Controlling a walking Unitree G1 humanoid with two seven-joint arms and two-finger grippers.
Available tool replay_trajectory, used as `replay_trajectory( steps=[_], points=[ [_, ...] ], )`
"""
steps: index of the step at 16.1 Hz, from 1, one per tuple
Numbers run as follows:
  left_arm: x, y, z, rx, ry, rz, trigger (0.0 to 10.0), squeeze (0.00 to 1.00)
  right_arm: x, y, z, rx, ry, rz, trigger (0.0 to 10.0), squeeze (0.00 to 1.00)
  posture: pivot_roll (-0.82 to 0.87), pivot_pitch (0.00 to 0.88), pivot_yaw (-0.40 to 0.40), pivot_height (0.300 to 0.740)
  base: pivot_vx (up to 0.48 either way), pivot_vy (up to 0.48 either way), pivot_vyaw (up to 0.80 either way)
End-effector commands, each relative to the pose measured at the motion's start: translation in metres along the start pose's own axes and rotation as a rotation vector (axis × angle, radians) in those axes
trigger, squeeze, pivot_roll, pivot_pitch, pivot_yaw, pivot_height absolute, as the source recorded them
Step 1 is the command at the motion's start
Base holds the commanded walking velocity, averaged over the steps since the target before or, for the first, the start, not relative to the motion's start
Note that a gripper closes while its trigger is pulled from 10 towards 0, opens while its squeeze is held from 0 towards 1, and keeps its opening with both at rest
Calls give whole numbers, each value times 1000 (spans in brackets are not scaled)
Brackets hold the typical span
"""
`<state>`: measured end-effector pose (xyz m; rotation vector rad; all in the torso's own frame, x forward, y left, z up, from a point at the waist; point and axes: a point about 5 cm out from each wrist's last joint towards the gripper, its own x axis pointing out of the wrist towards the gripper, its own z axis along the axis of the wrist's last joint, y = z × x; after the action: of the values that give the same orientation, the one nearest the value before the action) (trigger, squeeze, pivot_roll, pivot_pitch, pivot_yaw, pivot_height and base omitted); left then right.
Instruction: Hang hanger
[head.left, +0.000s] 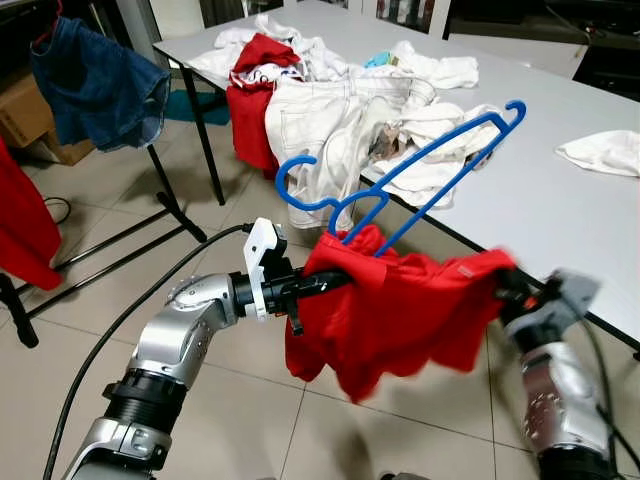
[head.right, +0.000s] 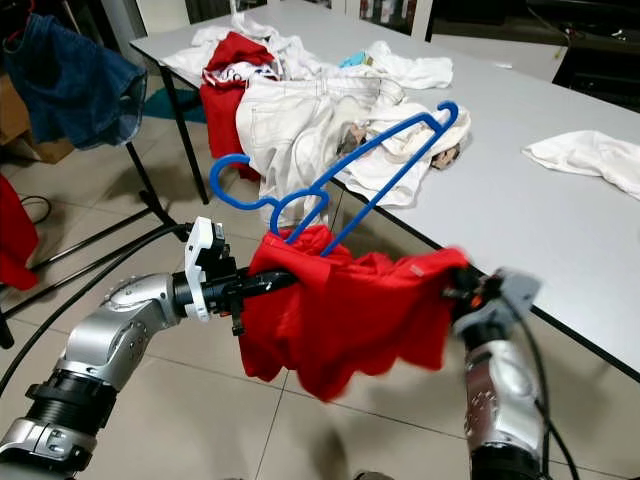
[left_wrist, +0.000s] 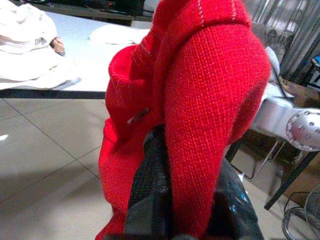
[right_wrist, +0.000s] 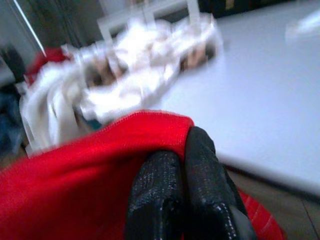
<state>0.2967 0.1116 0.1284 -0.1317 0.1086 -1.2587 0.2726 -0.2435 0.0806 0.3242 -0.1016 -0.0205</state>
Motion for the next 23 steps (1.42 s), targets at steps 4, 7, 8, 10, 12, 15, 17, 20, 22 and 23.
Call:
replay_trajectory(
  steps=[4,7,8,10,12,15,17,20,22,23],
  points=[
    [1,-2,8,25,-28,-1,10000,0,-4,16,37,77,-183,75,0,0,-140,0,56,740,0,0,0],
    [1,-7,6,14,-33,-22,10000,0,-4,17,50,70,-217,58,0,0,-141,0,52,740,0,0,0],
    [2,-10,6,2,-39,-43,10000,0,1,13,56,47,-234,24,0,0,-142,0,54,740,0,0,0],
    [2,-14,3,-15,-33,-62,10000,0,9,10,67,30,-280,-10,0,0,-139,0,55,740,0,0,0],
    [2,-17,1,-22,-29,-69,10000,0,16,14,76,33,-311,-5,0,0,-135,0,54,740,0,0,0],
    [3,-21,-3,-63,-35,-69,10000,0,28,25,95,35,-391,14,0,0,-121,0,47,740,0,0,0],
    [2,-24,-6,-90,-38,-67,10000,0,29,30,110,106,-459,71,0,0,-121,0,47,740,0,0,0],
    [1,-26,-10,-152,-56,-57,10000,0,32,30,133,158,-542,118,0,0,-117,0,45,740,0,0,0],
    [3,-30,-19,-193,-39,-73,10000,0,35,43,141,96,-547,196,0,0,-125,0,50,740,0,0,0],
    [3,-31,-22,-197,-24,-76,10000,0,37,48,138,21,-520,221,0,0,-125,0,50,740,0,0,0]
  ],
)
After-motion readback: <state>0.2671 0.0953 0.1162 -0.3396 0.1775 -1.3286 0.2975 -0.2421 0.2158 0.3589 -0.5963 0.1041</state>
